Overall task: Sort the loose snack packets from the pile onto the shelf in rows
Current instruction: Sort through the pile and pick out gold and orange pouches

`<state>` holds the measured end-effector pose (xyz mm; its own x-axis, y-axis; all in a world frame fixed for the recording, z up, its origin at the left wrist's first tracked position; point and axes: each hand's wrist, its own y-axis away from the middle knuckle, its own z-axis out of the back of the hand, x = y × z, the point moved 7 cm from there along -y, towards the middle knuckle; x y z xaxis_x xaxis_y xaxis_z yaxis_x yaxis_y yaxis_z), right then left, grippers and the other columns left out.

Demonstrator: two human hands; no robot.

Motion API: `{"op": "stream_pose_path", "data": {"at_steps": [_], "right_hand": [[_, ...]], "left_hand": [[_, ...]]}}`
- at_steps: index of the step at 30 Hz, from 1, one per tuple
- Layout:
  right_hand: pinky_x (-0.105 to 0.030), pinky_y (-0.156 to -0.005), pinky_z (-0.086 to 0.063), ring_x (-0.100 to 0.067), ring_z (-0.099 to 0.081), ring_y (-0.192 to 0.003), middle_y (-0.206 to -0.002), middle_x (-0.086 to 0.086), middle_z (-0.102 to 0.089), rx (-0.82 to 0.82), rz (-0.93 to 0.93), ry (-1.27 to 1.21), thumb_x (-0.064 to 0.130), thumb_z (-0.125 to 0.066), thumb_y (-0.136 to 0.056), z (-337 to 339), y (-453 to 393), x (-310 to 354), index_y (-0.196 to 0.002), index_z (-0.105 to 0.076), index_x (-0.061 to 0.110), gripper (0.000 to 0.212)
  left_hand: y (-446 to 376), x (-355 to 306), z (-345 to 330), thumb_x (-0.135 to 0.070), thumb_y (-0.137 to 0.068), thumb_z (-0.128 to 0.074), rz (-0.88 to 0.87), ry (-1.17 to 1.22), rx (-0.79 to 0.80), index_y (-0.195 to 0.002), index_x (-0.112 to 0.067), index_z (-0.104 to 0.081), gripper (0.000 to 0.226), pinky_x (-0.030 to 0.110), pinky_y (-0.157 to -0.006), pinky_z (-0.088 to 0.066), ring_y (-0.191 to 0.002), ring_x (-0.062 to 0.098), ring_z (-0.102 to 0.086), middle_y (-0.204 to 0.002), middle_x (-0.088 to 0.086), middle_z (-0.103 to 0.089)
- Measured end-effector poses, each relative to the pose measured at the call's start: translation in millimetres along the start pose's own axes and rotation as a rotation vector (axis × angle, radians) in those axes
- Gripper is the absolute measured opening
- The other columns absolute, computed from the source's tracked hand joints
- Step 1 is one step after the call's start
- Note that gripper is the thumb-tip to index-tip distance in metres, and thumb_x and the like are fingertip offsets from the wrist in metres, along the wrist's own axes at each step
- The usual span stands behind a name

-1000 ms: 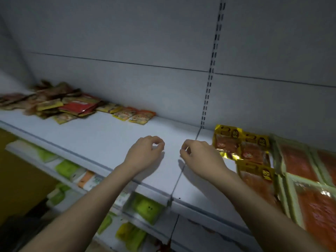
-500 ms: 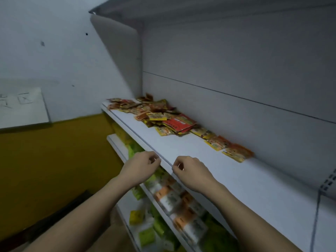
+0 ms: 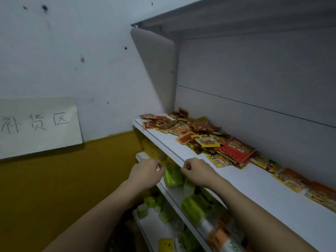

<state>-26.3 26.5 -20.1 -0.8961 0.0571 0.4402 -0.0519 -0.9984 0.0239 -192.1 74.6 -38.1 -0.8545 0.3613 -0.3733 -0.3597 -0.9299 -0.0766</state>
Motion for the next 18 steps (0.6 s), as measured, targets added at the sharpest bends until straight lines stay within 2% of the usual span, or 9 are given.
{"op": "stream_pose_path", "data": {"at_steps": [3, 7, 9, 11, 14, 18], "right_hand": [[-0.037, -0.068, -0.051, -0.023, -0.063, -0.081, -0.090, -0.006, -0.068, -0.007, 0.007, 0.048, 0.032, -0.052, -0.097, 8, -38, 4, -0.094, -0.067, 0.011, 0.027], [-0.046, -0.069, -0.053, -0.034, -0.065, -0.087, -0.093, -0.017, -0.069, -0.021, -0.009, 0.050, 0.032, -0.052, -0.096, 14, -95, -8, -0.097, -0.067, 0.002, 0.034], [-0.039, -0.060, -0.043, -0.039, -0.064, -0.085, -0.083, -0.019, -0.066, -0.016, -0.016, 0.006, 0.031, -0.052, -0.096, 11, -129, -14, -0.088, -0.062, -0.001, 0.035], [-0.033, -0.062, -0.039, -0.035, -0.061, -0.077, -0.080, -0.018, -0.063, -0.012, -0.019, -0.081, 0.029, -0.053, -0.097, 6, -163, -15, -0.081, -0.058, 0.005, 0.029], [-0.029, -0.067, -0.042, -0.015, -0.054, -0.068, -0.093, -0.020, -0.066, -0.009, -0.007, -0.304, 0.024, -0.053, -0.098, 0, -217, -11, -0.084, -0.056, 0.009, 0.021], [-0.034, -0.061, -0.049, -0.024, -0.058, -0.071, -0.089, -0.017, -0.061, -0.054, -0.101, -0.536, 0.016, -0.048, -0.097, -11, -284, -20, -0.087, -0.055, 0.007, 0.014]], "left_hand": [[-33, 16, 4, -0.046, -0.099, -0.045, 0.001, -0.039, 0.010, -0.115, -0.027, -0.068, 0.033, 0.037, -0.079, -0.056, -0.100, 0.020, -0.063, -0.112, -0.001, -0.068], [-82, 43, 2, -0.046, -0.098, -0.044, 0.011, -0.057, 0.017, -0.111, -0.027, -0.068, 0.033, 0.035, -0.078, -0.054, -0.100, 0.020, -0.062, -0.111, -0.001, -0.068], [-111, 55, 0, -0.046, -0.098, -0.044, 0.021, -0.069, 0.016, -0.109, -0.027, -0.067, 0.032, 0.033, -0.073, -0.053, -0.097, 0.018, -0.062, -0.108, -0.002, -0.068], [-142, 64, -3, -0.046, -0.099, -0.045, 0.027, -0.094, 0.022, -0.109, -0.026, -0.067, 0.031, 0.031, -0.068, -0.048, -0.095, 0.016, -0.062, -0.107, -0.003, -0.067], [-190, 72, -9, -0.044, -0.100, -0.044, 0.024, -0.167, 0.050, -0.110, -0.024, -0.066, 0.031, 0.027, -0.067, -0.044, -0.094, 0.014, -0.060, -0.108, -0.003, -0.066], [-251, 79, -17, -0.042, -0.100, -0.046, -0.011, -0.177, 0.047, -0.113, -0.024, -0.065, 0.029, 0.028, -0.068, -0.048, -0.092, 0.014, -0.060, -0.108, -0.003, -0.067]]}}
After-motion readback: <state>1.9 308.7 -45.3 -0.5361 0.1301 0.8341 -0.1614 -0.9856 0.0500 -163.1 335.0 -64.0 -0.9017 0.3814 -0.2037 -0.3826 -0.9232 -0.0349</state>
